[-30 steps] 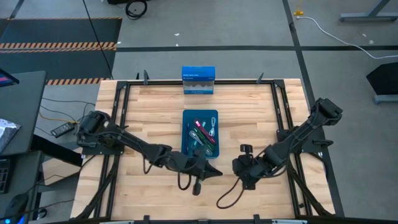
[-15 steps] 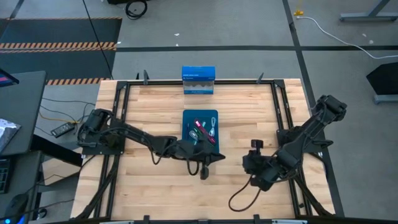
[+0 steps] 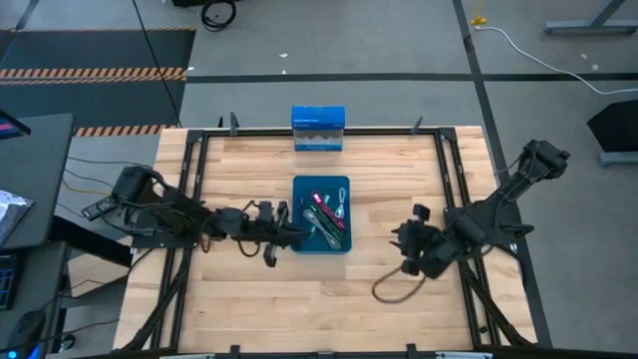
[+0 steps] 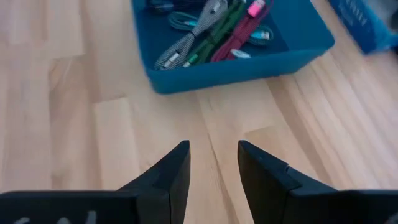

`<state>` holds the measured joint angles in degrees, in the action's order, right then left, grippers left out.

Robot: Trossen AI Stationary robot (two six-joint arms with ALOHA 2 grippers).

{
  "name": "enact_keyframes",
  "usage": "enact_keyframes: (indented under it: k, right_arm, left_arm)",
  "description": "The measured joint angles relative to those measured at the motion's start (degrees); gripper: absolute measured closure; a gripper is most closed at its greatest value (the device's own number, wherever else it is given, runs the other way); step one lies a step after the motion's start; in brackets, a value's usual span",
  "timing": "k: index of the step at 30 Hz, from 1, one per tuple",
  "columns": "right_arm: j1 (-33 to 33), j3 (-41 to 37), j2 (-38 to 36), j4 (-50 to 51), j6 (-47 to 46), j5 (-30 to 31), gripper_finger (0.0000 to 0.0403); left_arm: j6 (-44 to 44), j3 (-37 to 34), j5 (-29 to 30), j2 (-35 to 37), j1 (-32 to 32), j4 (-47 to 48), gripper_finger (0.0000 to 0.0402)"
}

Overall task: Pick and place USB-C Cables
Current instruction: Adjust the blue bin

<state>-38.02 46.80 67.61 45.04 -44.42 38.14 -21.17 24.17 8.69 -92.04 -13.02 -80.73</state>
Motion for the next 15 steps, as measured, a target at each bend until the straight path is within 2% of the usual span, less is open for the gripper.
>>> enact_keyframes:
  k: [5, 8, 11, 15]
  right_arm:
    - [8.13, -3.90, -1.99, -6.95, 6.54, -5.01, 0.0263]
    - [11.45, -6.01, -2.85, -18.45, 14.62, -7.37, 0.0263]
    - [15.58, -7.55, -3.42, -27.63, 21.38, -13.67, 0.0263]
    - [23.22, -6.02, -2.67, -24.42, 26.01, -19.35, 0.0266]
  left_arm:
    - [0.95, -3.90, 0.22, 6.47, -0.36, 10.10, 0.0391]
    - [2.99, -3.99, 0.45, 8.61, -0.48, 17.58, 0.0391]
    - [4.37, -3.92, 0.71, 9.97, -0.26, 19.95, 0.0391]
    - [5.90, -3.92, 0.87, 10.42, -0.28, 20.28, 0.0391]
